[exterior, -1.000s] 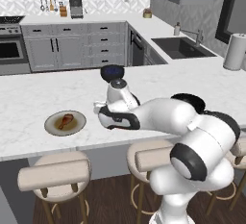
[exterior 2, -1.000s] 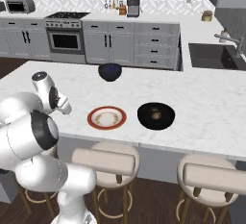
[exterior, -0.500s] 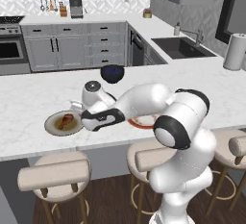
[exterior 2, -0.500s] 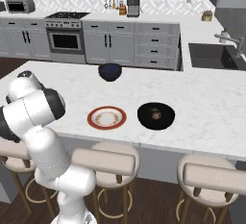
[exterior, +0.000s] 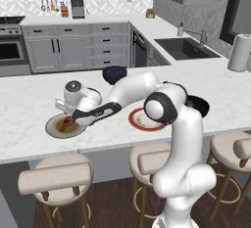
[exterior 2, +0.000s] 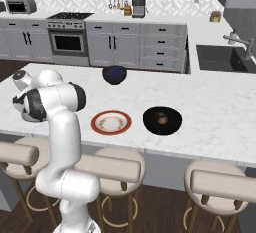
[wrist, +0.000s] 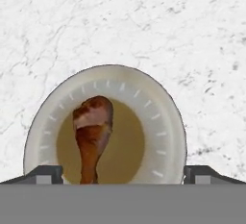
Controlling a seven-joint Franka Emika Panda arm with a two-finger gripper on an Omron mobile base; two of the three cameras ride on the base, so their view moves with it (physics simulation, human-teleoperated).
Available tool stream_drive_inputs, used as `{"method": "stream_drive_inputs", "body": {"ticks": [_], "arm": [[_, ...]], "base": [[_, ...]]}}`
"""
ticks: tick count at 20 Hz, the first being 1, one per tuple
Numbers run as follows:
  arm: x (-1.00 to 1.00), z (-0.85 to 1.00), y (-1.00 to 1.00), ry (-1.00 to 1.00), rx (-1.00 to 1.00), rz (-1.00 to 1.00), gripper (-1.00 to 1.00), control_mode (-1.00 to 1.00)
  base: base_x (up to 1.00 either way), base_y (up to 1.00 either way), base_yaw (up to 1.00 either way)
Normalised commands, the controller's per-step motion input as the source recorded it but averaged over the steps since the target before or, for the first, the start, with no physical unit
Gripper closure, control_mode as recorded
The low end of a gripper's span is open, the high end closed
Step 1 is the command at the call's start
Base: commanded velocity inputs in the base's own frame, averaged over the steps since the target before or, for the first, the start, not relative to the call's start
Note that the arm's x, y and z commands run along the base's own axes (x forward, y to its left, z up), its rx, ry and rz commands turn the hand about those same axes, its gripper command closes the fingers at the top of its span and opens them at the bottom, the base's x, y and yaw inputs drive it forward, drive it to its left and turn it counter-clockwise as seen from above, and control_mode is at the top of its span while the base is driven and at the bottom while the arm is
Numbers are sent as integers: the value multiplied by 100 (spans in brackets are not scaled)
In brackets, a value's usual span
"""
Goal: Pick the chicken drumstick and mushroom from their plates and place them in the bowl. Then put the bowl in the fridge.
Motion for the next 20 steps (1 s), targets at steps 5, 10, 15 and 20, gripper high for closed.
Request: {"method": "stream_drive_inputs", "body": {"ticks": [5, 10, 15, 20], "arm": [[62, -11, 14, 11, 0, 0, -100, -100], [53, -32, -2, 14, 0, 0, -100, -100], [40, -44, -1, 12, 2, 0, -100, -100], [3, -31, 0, 3, 4, 0, -100, -100]], "base": [[0, 0, 0], [0, 0, 0], [0, 0, 0], [0, 0, 0]]}}
